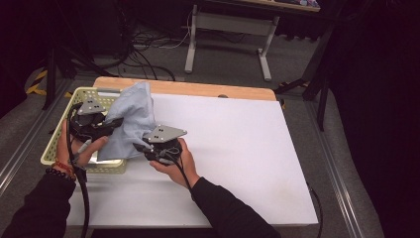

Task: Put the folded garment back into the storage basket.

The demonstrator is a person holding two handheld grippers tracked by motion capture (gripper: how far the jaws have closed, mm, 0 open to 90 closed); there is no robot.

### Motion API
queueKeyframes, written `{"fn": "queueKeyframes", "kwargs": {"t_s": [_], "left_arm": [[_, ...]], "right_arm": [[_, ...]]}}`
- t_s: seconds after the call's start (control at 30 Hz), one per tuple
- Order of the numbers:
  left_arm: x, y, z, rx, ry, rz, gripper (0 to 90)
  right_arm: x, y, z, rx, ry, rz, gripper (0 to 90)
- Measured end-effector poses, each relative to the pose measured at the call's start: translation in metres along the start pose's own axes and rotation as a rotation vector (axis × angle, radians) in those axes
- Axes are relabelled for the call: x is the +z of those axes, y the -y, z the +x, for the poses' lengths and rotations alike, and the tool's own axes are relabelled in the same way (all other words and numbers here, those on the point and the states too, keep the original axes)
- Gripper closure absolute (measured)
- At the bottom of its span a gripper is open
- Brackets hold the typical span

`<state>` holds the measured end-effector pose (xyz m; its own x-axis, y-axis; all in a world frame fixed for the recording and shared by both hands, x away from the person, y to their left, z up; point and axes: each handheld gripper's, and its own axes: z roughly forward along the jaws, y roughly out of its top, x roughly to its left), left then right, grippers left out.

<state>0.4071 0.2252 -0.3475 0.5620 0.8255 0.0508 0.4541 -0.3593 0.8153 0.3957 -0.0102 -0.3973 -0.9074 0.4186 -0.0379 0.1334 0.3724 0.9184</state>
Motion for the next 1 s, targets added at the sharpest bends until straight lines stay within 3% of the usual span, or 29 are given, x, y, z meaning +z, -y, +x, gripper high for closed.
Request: {"fn": "queueKeyframes", "kwargs": {"t_s": [0.23, 0.4, 0.83, 1.0], "left_arm": [[-0.005, 0.006, 0.013, -0.004, -0.029, 0.01, 70.9], [-0.011, 0.012, 0.024, -0.02, -0.048, 0.02, 70.6], [-0.021, 0.038, 0.052, -0.095, -0.061, 0.045, 69.6], [-0.018, 0.047, 0.058, -0.121, -0.067, 0.055, 68.2]], "right_arm": [[0.022, -0.004, 0.003, 0.034, -0.019, -0.007, 76.2], [0.037, -0.008, 0.01, 0.027, -0.032, -0.002, 76.1], [0.073, -0.017, 0.032, -0.003, -0.055, 0.049, 75.7], [0.082, -0.015, 0.034, 0.007, -0.064, 0.07, 75.3]]}}
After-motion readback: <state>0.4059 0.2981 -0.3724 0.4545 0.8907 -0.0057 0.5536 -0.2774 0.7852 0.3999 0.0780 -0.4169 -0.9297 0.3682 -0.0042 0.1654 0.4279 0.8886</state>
